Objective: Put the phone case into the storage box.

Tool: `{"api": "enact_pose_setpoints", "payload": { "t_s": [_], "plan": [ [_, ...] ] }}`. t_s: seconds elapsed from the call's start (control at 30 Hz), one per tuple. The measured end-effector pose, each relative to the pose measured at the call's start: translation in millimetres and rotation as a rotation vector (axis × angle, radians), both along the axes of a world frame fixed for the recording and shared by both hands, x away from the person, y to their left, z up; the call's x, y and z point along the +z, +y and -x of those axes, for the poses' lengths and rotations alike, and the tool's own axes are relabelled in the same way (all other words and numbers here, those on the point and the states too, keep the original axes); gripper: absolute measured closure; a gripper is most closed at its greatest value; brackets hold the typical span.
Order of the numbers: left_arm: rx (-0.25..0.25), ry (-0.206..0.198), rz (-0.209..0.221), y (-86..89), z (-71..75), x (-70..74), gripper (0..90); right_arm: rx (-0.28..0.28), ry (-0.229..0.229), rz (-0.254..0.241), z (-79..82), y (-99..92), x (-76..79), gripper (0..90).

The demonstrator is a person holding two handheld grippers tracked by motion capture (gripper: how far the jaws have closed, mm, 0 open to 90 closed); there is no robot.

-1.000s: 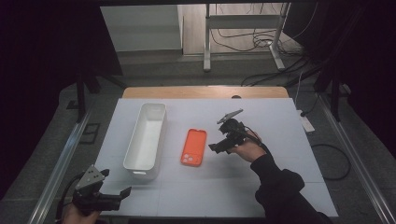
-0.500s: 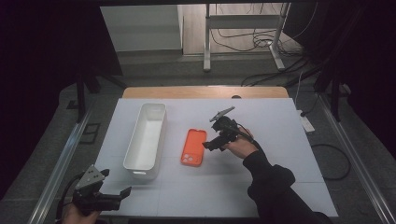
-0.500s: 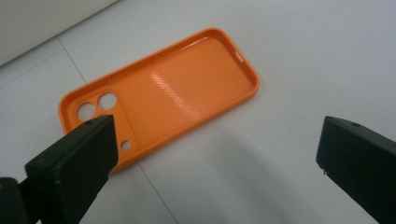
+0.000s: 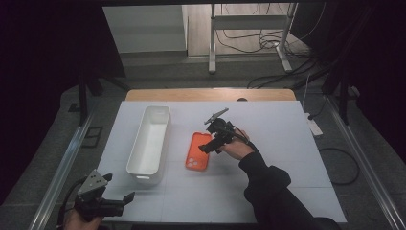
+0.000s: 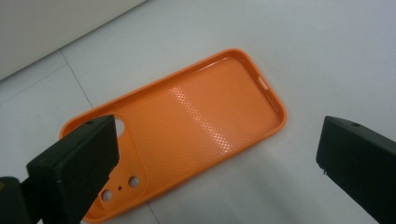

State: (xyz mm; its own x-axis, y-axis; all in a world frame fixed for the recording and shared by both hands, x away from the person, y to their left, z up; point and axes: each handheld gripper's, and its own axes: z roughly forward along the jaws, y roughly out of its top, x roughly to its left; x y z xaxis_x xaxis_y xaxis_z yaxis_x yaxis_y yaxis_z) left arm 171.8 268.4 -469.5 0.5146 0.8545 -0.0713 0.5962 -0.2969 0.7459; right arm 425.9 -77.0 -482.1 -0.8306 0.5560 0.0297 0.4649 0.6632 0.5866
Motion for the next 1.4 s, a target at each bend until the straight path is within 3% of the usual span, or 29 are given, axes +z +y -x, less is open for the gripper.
{"api": "enact_pose_setpoints", "payload": {
  "t_s": [0.3,0.47,0.8,0.83,0.87,1.0,1.4],
  "plan": [
    [-0.002,-0.003,-0.002,-0.1,0.3,0.0,0.5,0.027,0.012,0.000,0.8,9.9,1.8,2.4],
    [-0.003,-0.004,-0.003,-0.2,0.4,0.1,0.5,0.007,0.021,0.036,0.8,10.9,-1.1,14.1],
    [-0.004,-0.005,-0.003,-0.3,0.6,0.1,0.5,0.049,0.040,0.045,-2.0,13.3,-5.5,64.1],
    [-0.004,-0.005,-0.003,-0.3,0.6,0.1,0.5,0.049,0.040,0.045,-2.0,13.3,-5.5,64.1],
    [-0.005,-0.006,-0.003,-0.2,0.7,0.1,0.5,0.058,0.042,0.054,-2.4,13.7,-6.5,75.5],
    [-0.005,-0.006,-0.003,-0.2,0.7,0.1,0.5,0.055,0.042,0.046,-5.1,12.3,-7.4,89.1],
    [-0.007,-0.007,-0.007,-0.6,0.8,0.1,0.6,0.024,0.054,0.073,-15.3,8.9,-21.4,89.4]
  ]
}}
